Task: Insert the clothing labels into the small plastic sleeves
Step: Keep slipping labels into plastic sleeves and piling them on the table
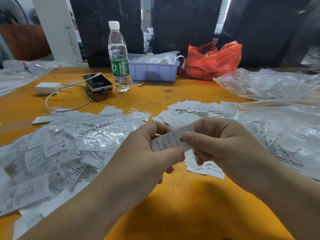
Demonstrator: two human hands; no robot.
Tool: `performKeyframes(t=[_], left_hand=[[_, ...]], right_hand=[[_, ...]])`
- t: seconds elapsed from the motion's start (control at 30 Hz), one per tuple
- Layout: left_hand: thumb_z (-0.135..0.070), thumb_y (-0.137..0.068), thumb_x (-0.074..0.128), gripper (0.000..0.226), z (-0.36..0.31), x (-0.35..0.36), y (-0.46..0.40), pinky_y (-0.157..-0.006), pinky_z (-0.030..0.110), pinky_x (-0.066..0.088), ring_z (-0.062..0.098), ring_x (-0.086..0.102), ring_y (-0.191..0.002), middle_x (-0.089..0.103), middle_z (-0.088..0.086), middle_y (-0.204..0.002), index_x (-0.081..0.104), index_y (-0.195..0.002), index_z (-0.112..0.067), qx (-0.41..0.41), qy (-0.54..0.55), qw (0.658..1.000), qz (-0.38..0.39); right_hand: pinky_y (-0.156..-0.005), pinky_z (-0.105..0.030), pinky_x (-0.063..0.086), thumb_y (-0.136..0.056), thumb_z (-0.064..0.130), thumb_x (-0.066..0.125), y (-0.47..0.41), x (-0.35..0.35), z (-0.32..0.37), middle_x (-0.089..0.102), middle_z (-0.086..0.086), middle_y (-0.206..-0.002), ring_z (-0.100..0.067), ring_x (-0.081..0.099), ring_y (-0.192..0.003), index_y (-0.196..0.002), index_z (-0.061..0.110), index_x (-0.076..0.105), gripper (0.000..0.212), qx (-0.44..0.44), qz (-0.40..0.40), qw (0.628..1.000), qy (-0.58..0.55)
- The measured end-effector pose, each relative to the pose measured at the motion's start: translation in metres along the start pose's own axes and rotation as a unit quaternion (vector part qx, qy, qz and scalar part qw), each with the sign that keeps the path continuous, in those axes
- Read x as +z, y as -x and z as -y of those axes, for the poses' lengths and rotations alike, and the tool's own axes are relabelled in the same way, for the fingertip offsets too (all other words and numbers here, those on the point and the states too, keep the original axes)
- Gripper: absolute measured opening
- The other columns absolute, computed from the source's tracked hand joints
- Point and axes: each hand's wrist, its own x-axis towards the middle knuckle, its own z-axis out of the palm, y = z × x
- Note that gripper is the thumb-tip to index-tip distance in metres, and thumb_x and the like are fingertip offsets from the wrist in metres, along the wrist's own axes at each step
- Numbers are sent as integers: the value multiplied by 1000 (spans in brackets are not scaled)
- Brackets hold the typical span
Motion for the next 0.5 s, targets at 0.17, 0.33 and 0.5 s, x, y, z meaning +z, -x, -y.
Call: performKeyframes(t=[0.17, 0.33, 0.5], left_hand=[[-21, -58, 76, 29, -5, -4, 0, -45, 23, 43, 9, 53, -47, 67, -1, -67, 67, -83, -33, -2, 7, 1000, -4], [-19, -62, 71, 22, -7, -4, 0, -43, 23, 44, 11, 54, -48, 67, 3, -63, 68, -83, -24, -9, 28, 1000, 2], [-27, -71, 58, 18, -3, -7, -5, -41, 26, 45, 15, 56, -52, 69, 1, -68, 71, -83, -22, -33, 50, 997, -43]], right_hand=[[-53, -23, 47, -68, 26, 72, -1, -4, 5, 63, -9, -66, -9, 52, -52, -88, 4, 74, 30, -10, 8, 1000, 1], [-53, -22, 46, -71, 24, 70, -1, -5, 5, 57, -4, -58, -8, 50, -51, -89, 2, 73, 29, -9, 22, 1000, 14], [-54, -24, 48, -69, 27, 71, -3, -7, 3, 62, -17, -71, -12, 50, -53, -81, 8, 74, 22, -12, -11, 1000, -15]])
